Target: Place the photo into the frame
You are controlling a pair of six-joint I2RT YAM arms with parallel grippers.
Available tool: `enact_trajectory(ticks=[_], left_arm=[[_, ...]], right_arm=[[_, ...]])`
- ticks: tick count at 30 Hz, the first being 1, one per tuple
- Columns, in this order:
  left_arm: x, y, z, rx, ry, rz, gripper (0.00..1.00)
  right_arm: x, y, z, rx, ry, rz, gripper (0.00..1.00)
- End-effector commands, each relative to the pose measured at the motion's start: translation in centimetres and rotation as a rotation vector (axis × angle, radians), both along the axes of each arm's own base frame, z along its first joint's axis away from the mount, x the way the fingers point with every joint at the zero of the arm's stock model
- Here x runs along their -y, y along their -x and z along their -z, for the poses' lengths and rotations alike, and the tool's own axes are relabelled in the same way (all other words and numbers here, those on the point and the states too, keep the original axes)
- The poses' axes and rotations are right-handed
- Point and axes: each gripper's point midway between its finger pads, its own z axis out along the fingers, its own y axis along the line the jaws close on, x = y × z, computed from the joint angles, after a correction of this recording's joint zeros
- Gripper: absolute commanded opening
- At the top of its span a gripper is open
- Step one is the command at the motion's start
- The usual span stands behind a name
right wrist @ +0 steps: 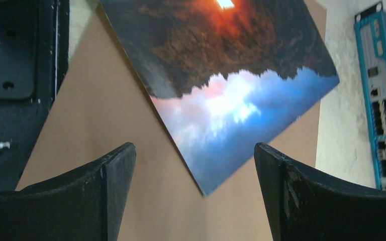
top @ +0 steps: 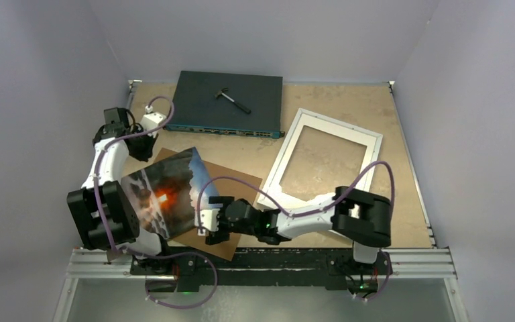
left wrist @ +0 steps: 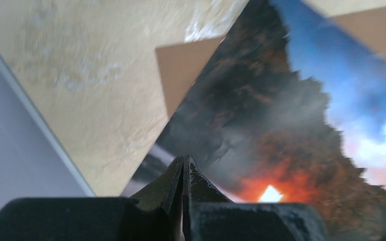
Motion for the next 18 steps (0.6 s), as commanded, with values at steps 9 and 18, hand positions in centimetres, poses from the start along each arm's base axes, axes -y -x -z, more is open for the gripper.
enact_trajectory(ticks=[9, 18], left_arm=[[-9.2, 2.4, 7.0, -0.102, -0.39, -0.194, 0.0], [-7.5, 5.2, 10.4, -0.202, -0.32, -0.151, 0.0]], right_arm=[[-7.5, 2.2, -3.5, 0.241, -0.157, -0.113, 0.88], [-9.0, 3.1, -1.6, 0.254, -0.134, -0.177, 0.88]])
